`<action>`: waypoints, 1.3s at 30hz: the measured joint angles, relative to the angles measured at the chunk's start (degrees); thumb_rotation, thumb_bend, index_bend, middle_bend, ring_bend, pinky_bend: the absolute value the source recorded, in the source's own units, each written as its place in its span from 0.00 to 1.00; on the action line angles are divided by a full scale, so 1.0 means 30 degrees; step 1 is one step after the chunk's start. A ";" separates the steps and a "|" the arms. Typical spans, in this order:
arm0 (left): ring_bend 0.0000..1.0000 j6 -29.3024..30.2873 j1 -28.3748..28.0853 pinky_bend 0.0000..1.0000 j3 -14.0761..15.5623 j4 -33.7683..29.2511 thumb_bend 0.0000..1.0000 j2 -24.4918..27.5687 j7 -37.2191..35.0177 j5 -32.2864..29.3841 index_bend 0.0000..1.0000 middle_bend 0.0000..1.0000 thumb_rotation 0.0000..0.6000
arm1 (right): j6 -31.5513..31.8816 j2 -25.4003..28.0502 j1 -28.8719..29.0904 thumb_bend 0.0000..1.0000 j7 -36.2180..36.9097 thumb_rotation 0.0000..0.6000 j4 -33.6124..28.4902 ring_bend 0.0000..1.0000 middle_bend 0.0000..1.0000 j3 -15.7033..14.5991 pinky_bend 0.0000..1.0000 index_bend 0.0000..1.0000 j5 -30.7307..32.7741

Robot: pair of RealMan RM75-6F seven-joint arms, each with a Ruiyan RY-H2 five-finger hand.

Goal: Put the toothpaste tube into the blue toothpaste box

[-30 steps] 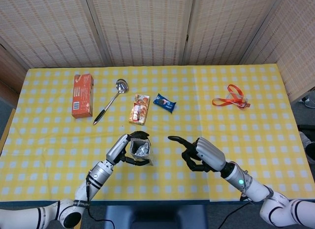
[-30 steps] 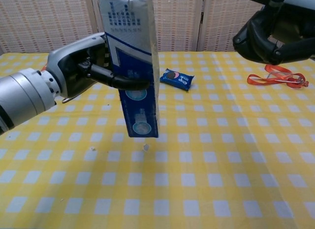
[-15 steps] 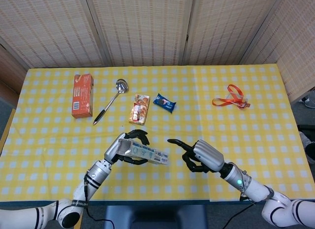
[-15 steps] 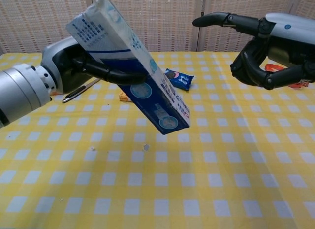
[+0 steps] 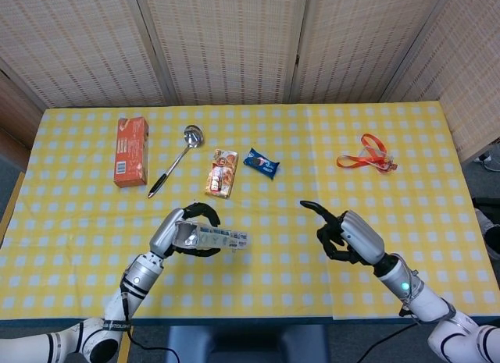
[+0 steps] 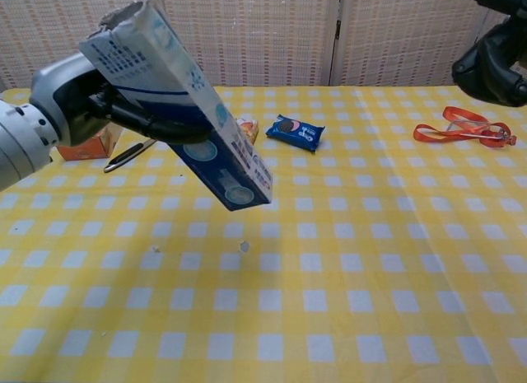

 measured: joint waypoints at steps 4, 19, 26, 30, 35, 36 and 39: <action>0.45 0.0537 0.0458 0.47 0.0130 -0.0118 0.13 0.0687 0.1578 -0.0226 0.59 0.58 1.00 | 0.1096 0.0134 -0.0923 0.91 -0.0120 1.00 0.0306 0.58 0.49 0.0181 0.65 0.00 0.0503; 0.55 0.2063 0.1791 0.59 0.0044 -0.0001 0.13 0.2460 0.8481 -0.2508 0.65 0.67 1.00 | 0.2748 0.1194 -0.3476 0.91 -0.1619 1.00 -0.0570 0.40 0.31 -0.0372 0.48 0.00 0.0646; 0.55 0.2110 0.2120 0.59 0.0448 0.0128 0.13 0.2915 1.1244 -0.3256 0.65 0.67 1.00 | 0.3738 0.1268 -0.4603 0.91 -0.3735 1.00 -0.1046 0.39 0.30 -0.0470 0.45 0.00 0.0258; 0.55 0.2067 0.2284 0.59 0.0879 0.0666 0.13 0.2690 1.2741 -0.3639 0.65 0.67 1.00 | 0.3917 0.1381 -0.4943 0.91 -0.3652 1.00 -0.1109 0.39 0.30 -0.0727 0.45 0.00 -0.0318; 0.54 0.2131 0.2329 0.59 0.1440 0.2169 0.13 0.1373 1.4451 -0.3645 0.64 0.67 1.00 | 0.3824 0.1470 -0.5080 0.91 -0.3548 1.00 -0.1150 0.39 0.30 -0.0813 0.45 0.00 -0.0644; 0.53 0.1931 0.2285 0.59 0.1596 0.2385 0.13 0.1064 1.5081 -0.3770 0.62 0.67 1.00 | 0.3789 0.1497 -0.5091 0.91 -0.3513 1.00 -0.1156 0.39 0.30 -0.0825 0.45 0.00 -0.0665; 0.52 0.1308 0.2130 0.59 0.1748 0.2427 0.13 0.0643 1.6074 -0.4267 0.59 0.65 1.00 | 0.3674 0.1590 -0.5113 0.91 -0.3280 1.00 -0.1129 0.39 0.30 -0.0850 0.45 0.00 -0.0699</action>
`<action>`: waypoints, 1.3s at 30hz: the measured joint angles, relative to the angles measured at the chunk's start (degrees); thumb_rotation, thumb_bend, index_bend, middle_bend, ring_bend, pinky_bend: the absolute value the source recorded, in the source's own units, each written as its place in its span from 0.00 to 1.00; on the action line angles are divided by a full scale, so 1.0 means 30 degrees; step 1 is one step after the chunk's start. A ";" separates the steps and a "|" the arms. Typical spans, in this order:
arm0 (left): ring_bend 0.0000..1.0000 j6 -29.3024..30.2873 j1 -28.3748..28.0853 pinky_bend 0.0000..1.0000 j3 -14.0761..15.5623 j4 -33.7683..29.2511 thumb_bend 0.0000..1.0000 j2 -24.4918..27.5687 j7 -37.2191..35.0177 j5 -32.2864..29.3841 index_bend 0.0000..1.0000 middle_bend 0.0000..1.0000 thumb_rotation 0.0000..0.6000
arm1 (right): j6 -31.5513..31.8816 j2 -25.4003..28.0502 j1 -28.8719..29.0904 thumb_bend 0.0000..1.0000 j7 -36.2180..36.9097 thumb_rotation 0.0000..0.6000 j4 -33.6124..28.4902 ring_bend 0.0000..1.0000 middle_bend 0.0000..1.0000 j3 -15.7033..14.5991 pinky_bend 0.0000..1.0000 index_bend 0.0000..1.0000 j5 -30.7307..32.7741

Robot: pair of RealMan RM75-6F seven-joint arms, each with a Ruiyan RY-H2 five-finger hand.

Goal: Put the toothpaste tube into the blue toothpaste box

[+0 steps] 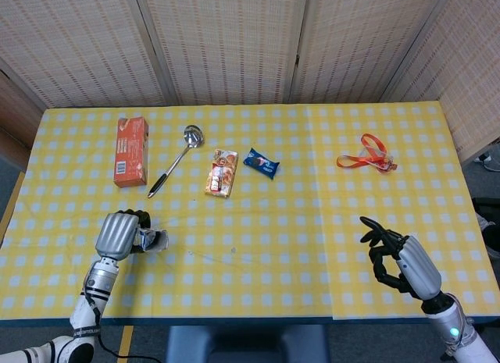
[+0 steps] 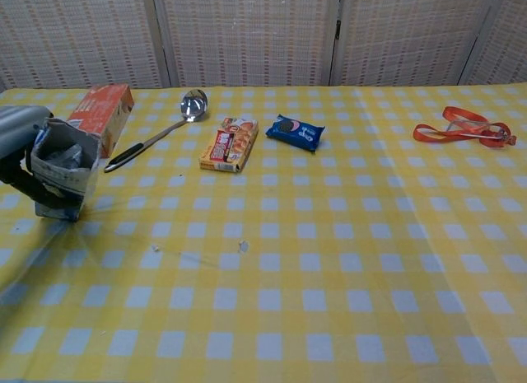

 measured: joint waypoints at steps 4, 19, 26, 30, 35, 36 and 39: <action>0.37 -0.0485 -0.0187 0.55 0.0141 -0.0147 0.13 -0.0240 0.0668 -0.0276 0.46 0.47 1.00 | -0.0499 0.0202 0.0089 0.91 0.0562 1.00 0.0202 0.39 0.29 -0.0024 0.45 0.00 0.0144; 0.15 -0.1157 -0.0509 0.27 0.0851 -0.0952 0.12 -0.1041 0.3740 -0.1201 0.22 0.20 1.00 | -0.0666 0.0567 -0.0014 0.91 0.1361 1.00 0.0323 0.39 0.29 -0.0105 0.45 0.00 -0.0181; 0.13 -0.0052 -0.0228 0.18 0.1112 -0.1683 0.13 -0.0122 0.3313 0.0667 0.22 0.19 1.00 | -0.0210 0.1027 -0.0673 0.60 -0.0533 1.00 0.0265 0.29 0.17 -0.0117 0.36 0.00 -0.0123; 0.07 0.1320 0.0449 0.05 0.1572 -0.1985 0.12 0.1663 0.1623 0.2833 0.21 0.17 1.00 | -0.0365 0.1530 -0.1230 0.48 -0.2705 1.00 -0.0024 0.15 0.04 -0.0203 0.21 0.00 0.0356; 0.00 0.2545 0.1595 0.00 0.2674 -0.2225 0.11 0.3880 -0.1224 0.4660 0.17 0.04 1.00 | -0.1072 0.2118 -0.2107 0.37 -0.7030 1.00 -0.1385 0.02 0.00 -0.0219 0.14 0.00 0.1758; 0.00 0.3202 0.2048 0.00 0.2931 -0.2067 0.11 0.4163 -0.1687 0.5339 0.15 0.02 1.00 | -0.1159 0.2183 -0.2270 0.37 -0.7749 1.00 -0.1642 0.01 0.00 -0.0183 0.10 0.00 0.2021; 0.00 0.5377 0.3516 0.00 0.3398 -0.1506 0.11 0.4459 -0.2469 0.6580 0.10 0.00 1.00 | -0.1274 0.2203 -0.2795 0.37 -0.9978 1.00 -0.2338 0.00 0.00 0.0074 0.02 0.00 0.2955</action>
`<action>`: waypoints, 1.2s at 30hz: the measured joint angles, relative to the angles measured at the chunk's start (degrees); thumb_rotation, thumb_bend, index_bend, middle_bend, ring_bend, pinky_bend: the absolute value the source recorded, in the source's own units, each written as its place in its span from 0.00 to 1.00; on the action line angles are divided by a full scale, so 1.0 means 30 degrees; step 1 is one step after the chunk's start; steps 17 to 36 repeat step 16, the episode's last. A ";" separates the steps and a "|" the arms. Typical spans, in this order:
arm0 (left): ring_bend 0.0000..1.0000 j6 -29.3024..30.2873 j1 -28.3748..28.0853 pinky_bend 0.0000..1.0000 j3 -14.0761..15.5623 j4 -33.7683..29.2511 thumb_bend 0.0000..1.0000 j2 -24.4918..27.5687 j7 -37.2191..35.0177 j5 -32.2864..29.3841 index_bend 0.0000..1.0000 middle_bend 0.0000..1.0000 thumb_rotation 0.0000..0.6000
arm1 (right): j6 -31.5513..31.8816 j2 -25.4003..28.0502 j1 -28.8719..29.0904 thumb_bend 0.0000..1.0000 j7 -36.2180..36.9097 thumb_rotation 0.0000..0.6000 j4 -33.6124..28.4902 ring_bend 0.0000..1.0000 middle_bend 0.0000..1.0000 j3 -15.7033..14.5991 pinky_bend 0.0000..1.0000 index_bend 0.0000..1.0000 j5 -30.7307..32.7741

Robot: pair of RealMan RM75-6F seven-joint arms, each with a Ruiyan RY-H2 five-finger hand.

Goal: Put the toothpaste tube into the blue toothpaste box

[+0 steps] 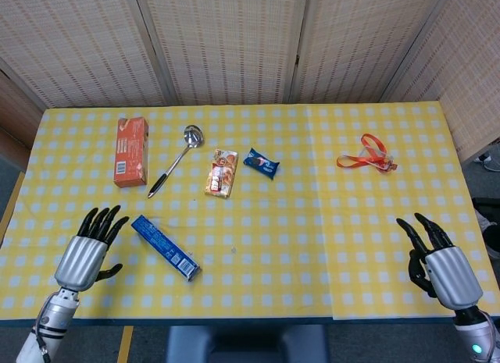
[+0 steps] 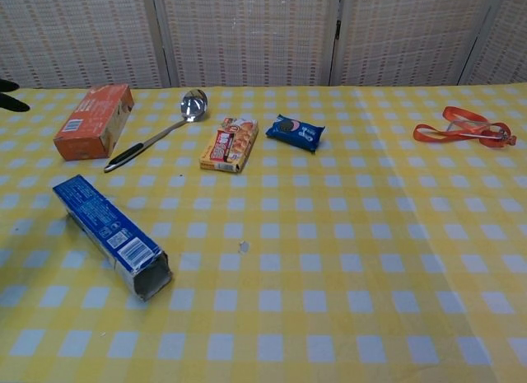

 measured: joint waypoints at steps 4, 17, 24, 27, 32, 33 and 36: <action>0.00 0.2523 0.2268 0.00 0.0021 0.0431 0.11 0.0156 -0.0619 -0.0552 0.08 0.00 1.00 | 0.0089 -0.0217 -0.0665 0.37 -0.2931 1.00 -0.1183 0.00 0.00 0.0582 0.00 0.00 0.1214; 0.00 0.3553 0.4197 0.00 -0.1398 0.0875 0.11 0.1031 -0.2805 -0.2702 0.07 0.00 1.00 | 0.0396 -0.0755 -0.1447 0.37 -0.4752 1.00 -0.1894 0.00 0.00 0.1361 0.00 0.00 0.1218; 0.00 0.3553 0.4197 0.00 -0.1398 0.0875 0.11 0.1031 -0.2805 -0.2702 0.07 0.00 1.00 | 0.0396 -0.0755 -0.1447 0.37 -0.4752 1.00 -0.1894 0.00 0.00 0.1361 0.00 0.00 0.1218; 0.00 0.3553 0.4197 0.00 -0.1398 0.0875 0.11 0.1031 -0.2805 -0.2702 0.07 0.00 1.00 | 0.0396 -0.0755 -0.1447 0.37 -0.4752 1.00 -0.1894 0.00 0.00 0.1361 0.00 0.00 0.1218; 0.00 0.3553 0.4197 0.00 -0.1398 0.0875 0.11 0.1031 -0.2805 -0.2702 0.07 0.00 1.00 | 0.0396 -0.0755 -0.1447 0.37 -0.4752 1.00 -0.1894 0.00 0.00 0.1361 0.00 0.00 0.1218; 0.00 0.3553 0.4197 0.00 -0.1398 0.0875 0.11 0.1031 -0.2805 -0.2702 0.07 0.00 1.00 | 0.0396 -0.0755 -0.1447 0.37 -0.4752 1.00 -0.1894 0.00 0.00 0.1361 0.00 0.00 0.1218; 0.00 0.3553 0.4197 0.00 -0.1398 0.0875 0.11 0.1031 -0.2805 -0.2702 0.07 0.00 1.00 | 0.0396 -0.0755 -0.1447 0.37 -0.4752 1.00 -0.1894 0.00 0.00 0.1361 0.00 0.00 0.1218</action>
